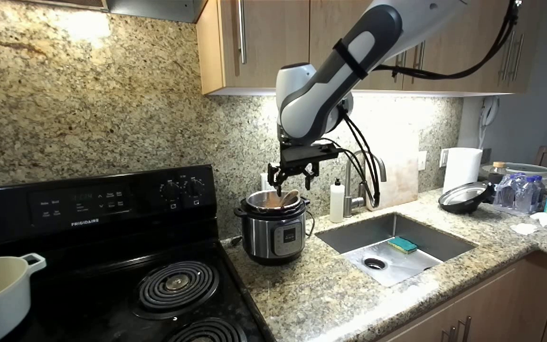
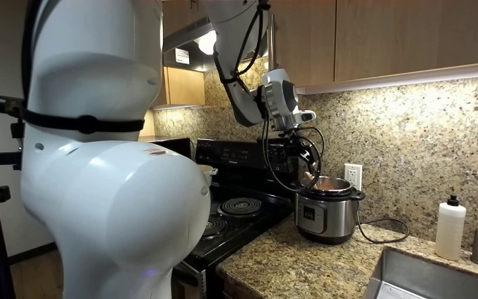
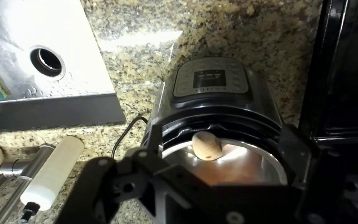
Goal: Put the wooden spatula inside the rice cooker
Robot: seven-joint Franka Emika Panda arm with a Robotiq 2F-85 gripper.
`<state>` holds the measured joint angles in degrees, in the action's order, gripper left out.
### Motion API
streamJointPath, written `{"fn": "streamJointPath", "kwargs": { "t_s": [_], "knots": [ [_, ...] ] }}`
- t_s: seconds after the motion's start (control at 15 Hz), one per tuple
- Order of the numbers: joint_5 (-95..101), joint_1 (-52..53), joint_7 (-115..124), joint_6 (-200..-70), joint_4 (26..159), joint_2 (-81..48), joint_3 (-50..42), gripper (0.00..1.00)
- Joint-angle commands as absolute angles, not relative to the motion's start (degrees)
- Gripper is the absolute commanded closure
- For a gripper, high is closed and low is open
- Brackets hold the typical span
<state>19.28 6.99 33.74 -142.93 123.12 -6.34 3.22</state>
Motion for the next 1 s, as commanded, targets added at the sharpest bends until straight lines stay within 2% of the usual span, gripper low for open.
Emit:
{"fn": "streamJointPath", "kwargs": {
  "t_s": [0.0, 0.67, 0.93],
  "knots": [
    [21.2, 7.7, 35.4, -142.5, 123.2, -5.8, 2.6, 0.0],
    [11.6, 6.7, 22.4, -136.1, 125.7, -1.1, 4.4, 0.0],
    [1.1, 5.8, 9.9, -130.6, 128.9, 3.1, 4.3, 0.0]
  ]
}}
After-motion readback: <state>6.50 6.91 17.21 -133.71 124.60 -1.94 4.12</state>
